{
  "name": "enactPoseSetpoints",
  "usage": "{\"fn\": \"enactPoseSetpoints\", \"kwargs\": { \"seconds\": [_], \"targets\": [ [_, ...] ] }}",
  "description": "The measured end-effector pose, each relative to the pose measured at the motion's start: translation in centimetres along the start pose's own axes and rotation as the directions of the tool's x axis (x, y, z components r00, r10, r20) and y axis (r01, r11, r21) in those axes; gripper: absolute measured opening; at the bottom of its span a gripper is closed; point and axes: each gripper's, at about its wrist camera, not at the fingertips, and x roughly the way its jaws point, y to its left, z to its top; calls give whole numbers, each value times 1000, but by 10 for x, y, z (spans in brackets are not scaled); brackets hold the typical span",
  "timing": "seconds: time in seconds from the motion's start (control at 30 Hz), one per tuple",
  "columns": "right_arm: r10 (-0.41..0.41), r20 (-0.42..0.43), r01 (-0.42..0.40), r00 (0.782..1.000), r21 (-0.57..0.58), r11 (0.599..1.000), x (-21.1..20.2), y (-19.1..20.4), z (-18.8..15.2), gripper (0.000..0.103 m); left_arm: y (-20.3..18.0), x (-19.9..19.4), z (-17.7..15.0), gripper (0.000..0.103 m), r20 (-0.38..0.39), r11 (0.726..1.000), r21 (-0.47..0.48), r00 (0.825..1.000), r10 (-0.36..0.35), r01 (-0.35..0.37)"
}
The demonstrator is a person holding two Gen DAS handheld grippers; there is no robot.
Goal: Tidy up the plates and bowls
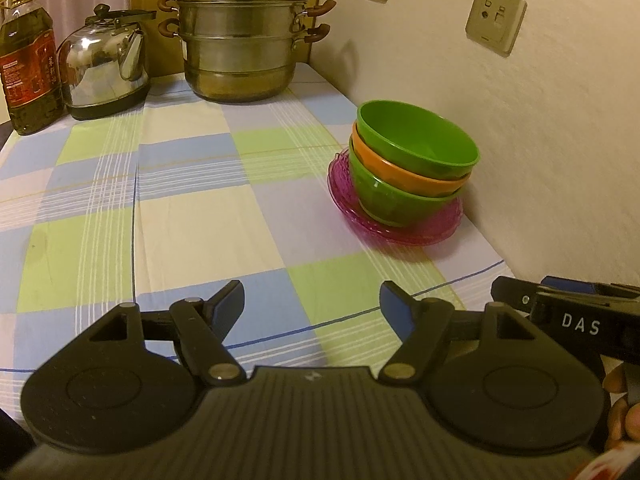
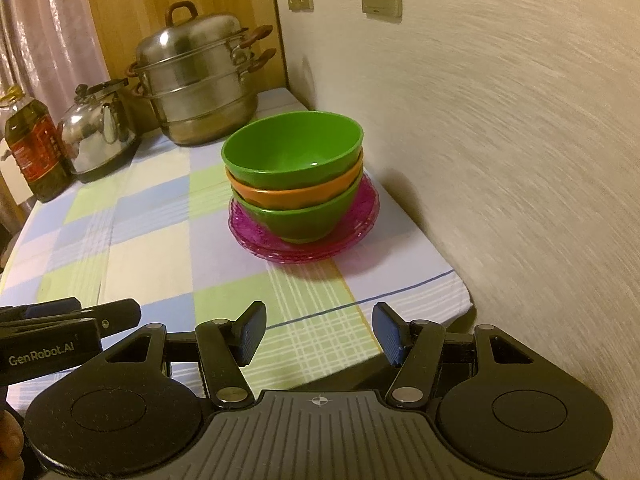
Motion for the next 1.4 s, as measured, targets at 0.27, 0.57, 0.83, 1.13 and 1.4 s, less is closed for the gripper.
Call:
{"fn": "enactPoseSetpoints", "kwargs": {
  "seconds": [0.27,0.57,0.83,1.13,1.4],
  "targets": [
    [0,0,0,1000,0,1000,0,0,0,59,-1,1,-1,73,-4,1000,-4,1000,7,-7],
    [-2,-1,2,1000,0,1000,0,0,-1,59,-1,1,-1,73,-4,1000,-1,1000,6,-6],
    [-2,1,2,1000,3,1000,0,-1,-1,59,-2,1,0,73,-2,1000,1,1000,8,-8],
    [-3,1,3,1000,3,1000,0,-2,-1,59,-2,1,-1,73,-3,1000,2,1000,9,-9],
    [-3,-2,3,1000,5,1000,0,-2,-1,59,-3,1,-2,73,-5,1000,3,1000,9,-9]
  ]
}}
